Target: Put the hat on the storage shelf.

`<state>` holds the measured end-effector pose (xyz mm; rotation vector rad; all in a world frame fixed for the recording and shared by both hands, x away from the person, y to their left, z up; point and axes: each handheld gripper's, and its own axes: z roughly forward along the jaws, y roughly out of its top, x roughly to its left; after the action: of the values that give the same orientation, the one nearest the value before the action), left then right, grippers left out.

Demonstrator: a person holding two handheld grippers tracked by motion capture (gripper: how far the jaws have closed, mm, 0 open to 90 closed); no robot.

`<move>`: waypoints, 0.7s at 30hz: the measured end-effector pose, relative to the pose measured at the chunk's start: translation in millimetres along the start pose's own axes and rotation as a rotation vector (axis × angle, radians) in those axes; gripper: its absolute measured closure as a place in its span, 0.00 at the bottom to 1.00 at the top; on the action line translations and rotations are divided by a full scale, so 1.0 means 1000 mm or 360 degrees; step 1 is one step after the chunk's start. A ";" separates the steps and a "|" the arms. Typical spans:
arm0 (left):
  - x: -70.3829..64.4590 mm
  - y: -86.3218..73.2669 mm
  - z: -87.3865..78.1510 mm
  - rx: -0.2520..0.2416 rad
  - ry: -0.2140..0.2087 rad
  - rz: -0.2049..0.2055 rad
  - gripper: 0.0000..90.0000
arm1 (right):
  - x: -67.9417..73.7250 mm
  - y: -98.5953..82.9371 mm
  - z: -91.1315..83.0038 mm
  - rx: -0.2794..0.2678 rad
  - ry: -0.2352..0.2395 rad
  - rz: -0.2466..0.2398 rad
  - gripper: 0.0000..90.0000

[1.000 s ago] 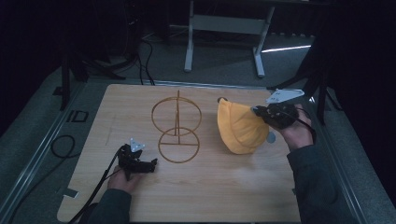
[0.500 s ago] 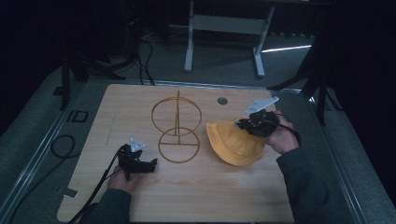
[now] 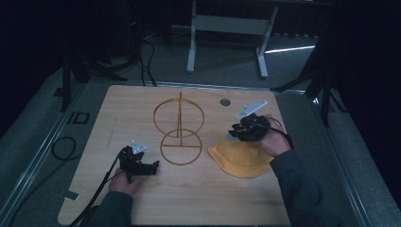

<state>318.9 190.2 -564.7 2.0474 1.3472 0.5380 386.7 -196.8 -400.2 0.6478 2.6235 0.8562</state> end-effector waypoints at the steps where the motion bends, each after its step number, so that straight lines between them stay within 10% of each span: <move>1: 0.000 0.000 0.000 0.0001 -0.0001 0.0000 0.02 | -0.005 -0.002 -0.008 -0.0014 -0.0009 0.0018 0.76; 21: 0.000 0.000 0.000 -0.0004 0.0001 -0.0003 0.02 | -0.022 -0.026 -0.031 0.0103 -0.0074 -0.0009 0.58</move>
<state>318.9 190.0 -564.9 2.0443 1.3479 0.5396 384.1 -241.6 -389.0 0.6683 2.6192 0.7480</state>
